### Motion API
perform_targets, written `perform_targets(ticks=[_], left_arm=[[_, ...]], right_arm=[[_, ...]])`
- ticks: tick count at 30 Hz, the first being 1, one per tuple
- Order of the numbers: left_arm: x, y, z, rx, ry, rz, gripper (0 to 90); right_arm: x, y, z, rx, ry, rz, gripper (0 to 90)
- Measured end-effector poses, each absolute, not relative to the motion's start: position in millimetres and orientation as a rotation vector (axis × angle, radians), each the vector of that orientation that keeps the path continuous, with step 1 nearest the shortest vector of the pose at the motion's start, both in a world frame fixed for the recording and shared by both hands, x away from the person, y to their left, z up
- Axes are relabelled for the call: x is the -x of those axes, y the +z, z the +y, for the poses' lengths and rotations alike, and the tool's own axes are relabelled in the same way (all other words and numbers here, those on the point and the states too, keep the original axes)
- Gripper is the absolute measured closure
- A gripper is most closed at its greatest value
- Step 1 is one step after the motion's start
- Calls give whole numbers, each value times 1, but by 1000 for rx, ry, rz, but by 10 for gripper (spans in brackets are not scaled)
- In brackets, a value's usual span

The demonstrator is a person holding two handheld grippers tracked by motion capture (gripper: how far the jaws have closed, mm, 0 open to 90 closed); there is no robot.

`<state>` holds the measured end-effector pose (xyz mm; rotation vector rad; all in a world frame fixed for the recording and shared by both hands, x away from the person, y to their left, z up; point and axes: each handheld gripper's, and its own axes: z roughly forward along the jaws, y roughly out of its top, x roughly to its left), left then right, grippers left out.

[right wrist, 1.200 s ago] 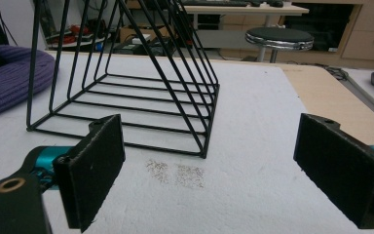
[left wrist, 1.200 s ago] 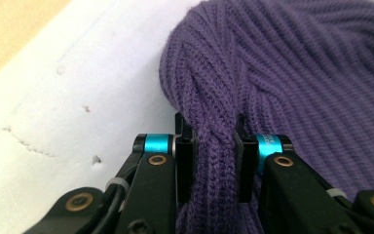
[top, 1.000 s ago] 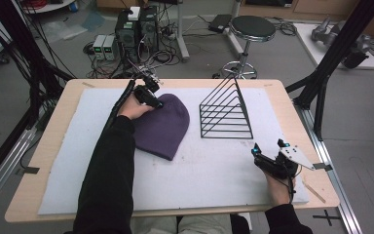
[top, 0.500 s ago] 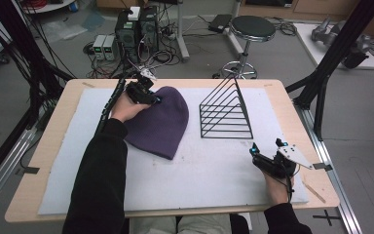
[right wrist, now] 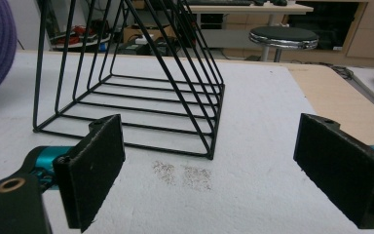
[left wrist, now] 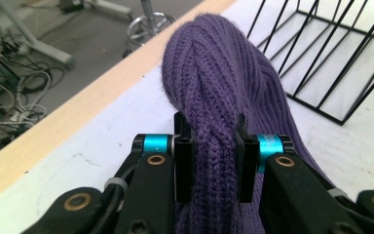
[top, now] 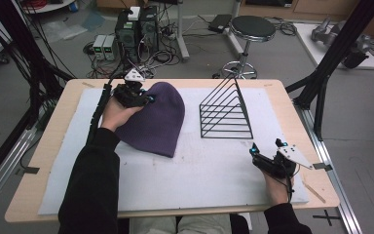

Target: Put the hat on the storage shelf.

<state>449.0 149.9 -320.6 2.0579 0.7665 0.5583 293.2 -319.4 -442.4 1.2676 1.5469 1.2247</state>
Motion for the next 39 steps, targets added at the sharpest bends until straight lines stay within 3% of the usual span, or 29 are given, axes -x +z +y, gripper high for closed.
perform_targets(ticks=[12, 19, 39], left_arm=[[-401, -297, 153, -1884, 686, 673, 756], [-390, -286, 153, -1791, 639, 652, 753], [-341, -261, 152, -1583, 695, 490, 753]], right_arm=[[-294, -443, -318, -1265, 1223, 1551, 105], [-294, -443, -317, -1255, 1233, 1555, 105], [-286, -433, -303, -1097, 1426, 1565, 105]])
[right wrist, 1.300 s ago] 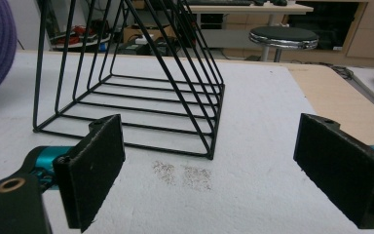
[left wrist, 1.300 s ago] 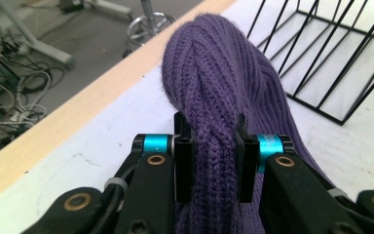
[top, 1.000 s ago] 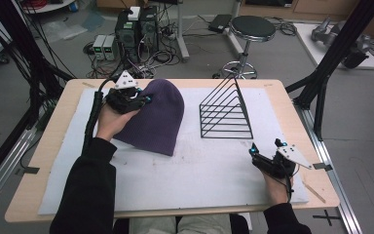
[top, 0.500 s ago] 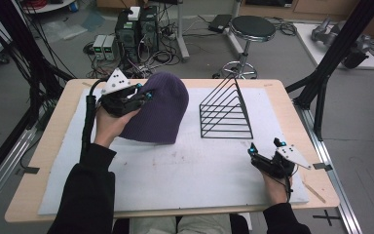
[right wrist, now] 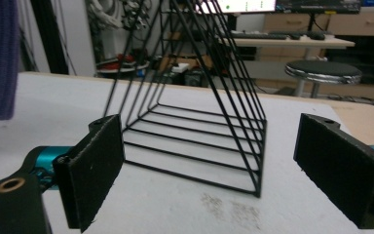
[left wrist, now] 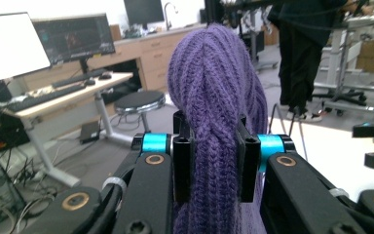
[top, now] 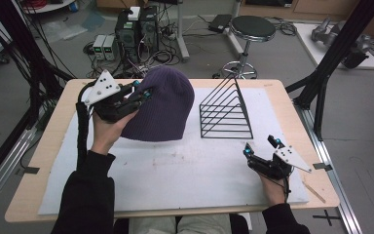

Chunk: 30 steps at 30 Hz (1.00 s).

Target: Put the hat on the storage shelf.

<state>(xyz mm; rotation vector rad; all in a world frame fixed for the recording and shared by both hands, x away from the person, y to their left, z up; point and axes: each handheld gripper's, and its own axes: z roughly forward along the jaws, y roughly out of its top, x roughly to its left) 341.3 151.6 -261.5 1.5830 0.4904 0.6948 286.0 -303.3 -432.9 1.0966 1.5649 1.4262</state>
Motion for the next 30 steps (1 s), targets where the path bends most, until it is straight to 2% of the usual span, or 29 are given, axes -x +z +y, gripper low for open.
perform_targets(ticks=[14, 30], left_arm=[[-327, -259, 148, -1534, 643, 422, 749], [-318, -256, 150, -1475, 635, 392, 747]], right_arm=[[-287, -419, -269, -953, 1619, 1670, 104], [-308, -406, -221, -836, 1803, 1793, 104]])
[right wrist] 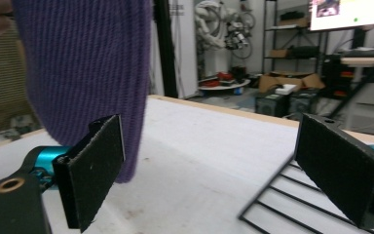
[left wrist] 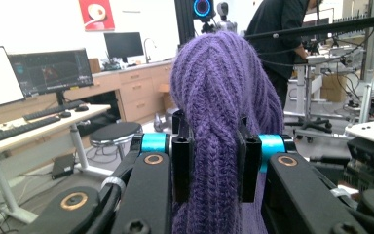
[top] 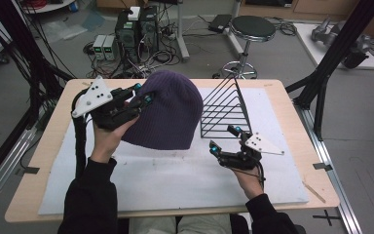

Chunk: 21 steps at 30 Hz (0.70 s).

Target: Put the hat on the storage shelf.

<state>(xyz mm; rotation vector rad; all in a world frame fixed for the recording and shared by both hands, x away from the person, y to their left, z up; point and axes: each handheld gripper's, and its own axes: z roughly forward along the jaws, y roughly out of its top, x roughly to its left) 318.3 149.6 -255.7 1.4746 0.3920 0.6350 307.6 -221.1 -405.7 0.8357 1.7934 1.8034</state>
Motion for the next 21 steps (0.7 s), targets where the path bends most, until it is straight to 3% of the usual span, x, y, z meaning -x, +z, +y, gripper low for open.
perform_targets(ticks=[21], left_arm=[[-316, -249, 146, -1399, 585, 342, 747]], right_arm=[[-329, -411, -173, -761, 2092, 1800, 105]])
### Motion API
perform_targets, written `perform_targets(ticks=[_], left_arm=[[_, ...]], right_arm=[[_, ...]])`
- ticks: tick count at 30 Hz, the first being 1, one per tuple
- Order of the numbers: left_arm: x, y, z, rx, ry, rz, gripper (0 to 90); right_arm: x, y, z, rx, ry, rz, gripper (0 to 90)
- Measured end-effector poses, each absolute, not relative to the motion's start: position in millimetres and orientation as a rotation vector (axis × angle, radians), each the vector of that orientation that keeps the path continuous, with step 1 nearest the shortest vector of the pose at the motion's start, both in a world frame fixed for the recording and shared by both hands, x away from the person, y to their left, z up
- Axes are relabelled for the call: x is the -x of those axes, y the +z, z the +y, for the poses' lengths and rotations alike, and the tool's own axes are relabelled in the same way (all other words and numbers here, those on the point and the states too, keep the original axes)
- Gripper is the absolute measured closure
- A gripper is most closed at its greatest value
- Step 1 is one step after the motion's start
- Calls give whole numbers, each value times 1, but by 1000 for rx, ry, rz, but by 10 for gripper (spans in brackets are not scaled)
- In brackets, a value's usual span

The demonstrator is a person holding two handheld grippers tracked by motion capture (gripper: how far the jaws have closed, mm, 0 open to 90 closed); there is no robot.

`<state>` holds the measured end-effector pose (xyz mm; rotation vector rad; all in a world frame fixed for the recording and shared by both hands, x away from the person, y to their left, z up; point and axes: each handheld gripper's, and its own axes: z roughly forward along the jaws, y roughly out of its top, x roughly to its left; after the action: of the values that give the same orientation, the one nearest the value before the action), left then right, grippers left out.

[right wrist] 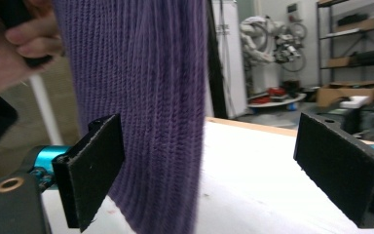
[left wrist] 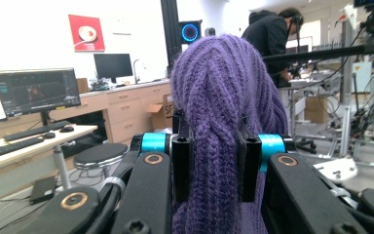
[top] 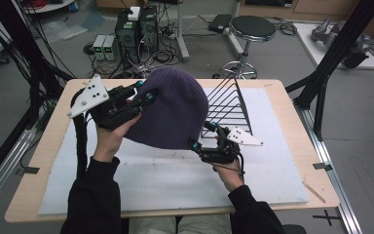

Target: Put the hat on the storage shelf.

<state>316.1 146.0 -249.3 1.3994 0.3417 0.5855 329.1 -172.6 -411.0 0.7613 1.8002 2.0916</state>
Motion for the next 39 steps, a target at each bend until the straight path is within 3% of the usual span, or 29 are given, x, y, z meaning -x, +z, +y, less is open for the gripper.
perform_targets(ticks=[2, 3, 9, 11, 12, 30, 39], left_arm=[[-317, -250, 146, -1396, 581, 340, 747], [-317, -250, 146, -1394, 576, 341, 747], [-317, -251, 144, -1391, 590, 339, 747], [-318, -252, 144, -1394, 594, 340, 747], [-319, -252, 145, -1395, 592, 340, 747], [-328, -253, 141, -1319, 618, 315, 747], [-344, -236, 117, -1324, 607, 287, 748]], right_arm=[[-329, -412, -168, -753, 2114, 1825, 109], [-329, -412, -166, -745, 2115, 1839, 164], [-326, -409, -166, -748, 2167, 1904, 562], [-327, -407, -168, -738, 2157, 1967, 747], [-327, -406, -168, -707, 2137, 2005, 785], [-338, -370, -205, -664, 2037, 1985, 828], [-352, -349, -228, -707, 1976, 1899, 827]])
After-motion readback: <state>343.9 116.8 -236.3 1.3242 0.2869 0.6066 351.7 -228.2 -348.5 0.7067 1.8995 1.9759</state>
